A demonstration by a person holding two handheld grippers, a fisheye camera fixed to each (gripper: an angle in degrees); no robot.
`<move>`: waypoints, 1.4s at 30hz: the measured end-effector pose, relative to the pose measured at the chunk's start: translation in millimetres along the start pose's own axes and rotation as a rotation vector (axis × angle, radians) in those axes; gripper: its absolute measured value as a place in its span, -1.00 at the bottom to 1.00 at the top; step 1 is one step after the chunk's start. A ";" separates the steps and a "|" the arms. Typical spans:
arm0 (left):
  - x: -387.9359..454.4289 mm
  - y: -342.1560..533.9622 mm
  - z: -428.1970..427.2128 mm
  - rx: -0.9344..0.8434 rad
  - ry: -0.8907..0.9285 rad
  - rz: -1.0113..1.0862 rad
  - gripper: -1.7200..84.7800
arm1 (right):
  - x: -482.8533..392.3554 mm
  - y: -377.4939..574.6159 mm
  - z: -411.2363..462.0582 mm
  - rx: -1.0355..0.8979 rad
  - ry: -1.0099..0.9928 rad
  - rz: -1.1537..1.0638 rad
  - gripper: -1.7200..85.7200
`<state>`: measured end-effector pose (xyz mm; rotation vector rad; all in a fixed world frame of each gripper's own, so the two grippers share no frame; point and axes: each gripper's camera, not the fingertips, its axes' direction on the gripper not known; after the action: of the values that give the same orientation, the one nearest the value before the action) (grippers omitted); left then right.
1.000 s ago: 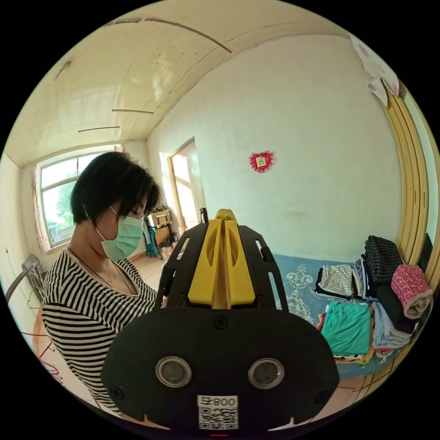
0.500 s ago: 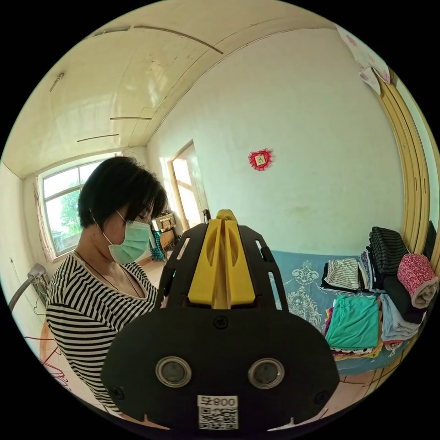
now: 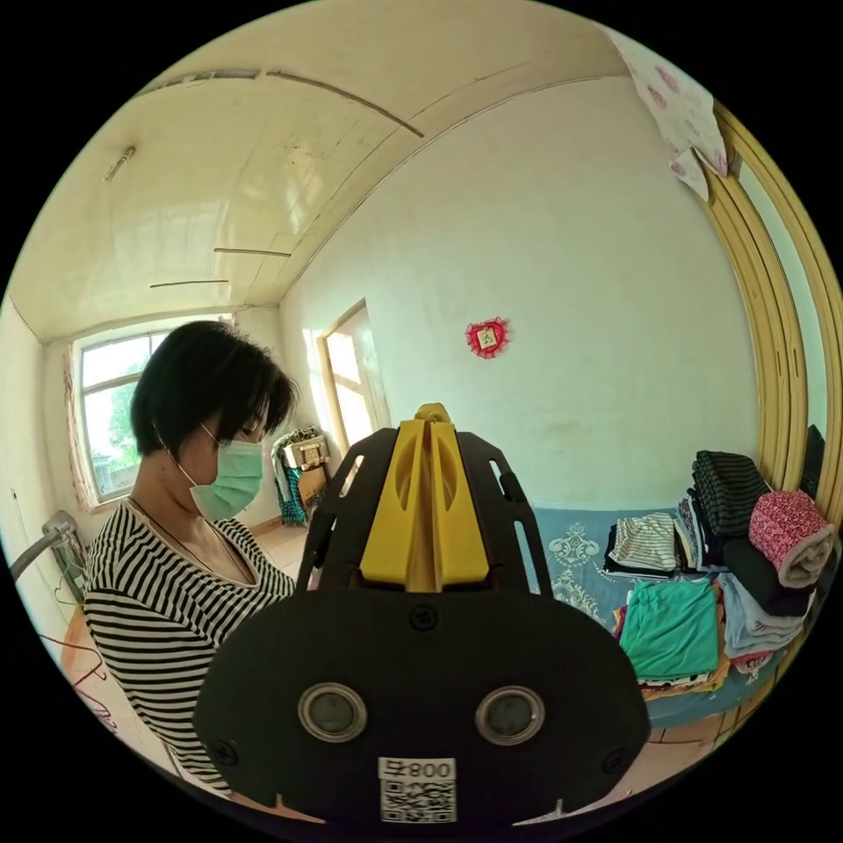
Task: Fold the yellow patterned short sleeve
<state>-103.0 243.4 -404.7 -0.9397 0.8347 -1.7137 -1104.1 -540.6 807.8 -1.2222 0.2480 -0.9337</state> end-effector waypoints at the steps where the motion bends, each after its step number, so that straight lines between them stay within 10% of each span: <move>1: -1.9 4.6 -21.0 0.033 -0.014 0.003 -0.95 | -0.7 2.5 -3.7 0.011 0.000 -0.001 -0.94; 12: 63.4 125.7 -369.5 0.499 -0.416 0.188 -0.95 | -24.4 65.7 -30.6 0.111 -0.084 -0.030 -0.95; 21: 142.8 226.4 -482.9 0.640 -0.640 0.324 -0.96 | -52.2 108.2 -19.0 0.158 -0.162 -0.123 -0.95; 42: -23.7 178.0 -280.1 0.396 -0.732 0.179 -0.95 | 76.7 249.8 264.5 -0.041 -0.099 -0.019 -0.95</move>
<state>-268.7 244.3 -693.2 -1.0664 0.0847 -1.1765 -772.8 -403.9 708.9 -1.3073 0.1773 -0.8854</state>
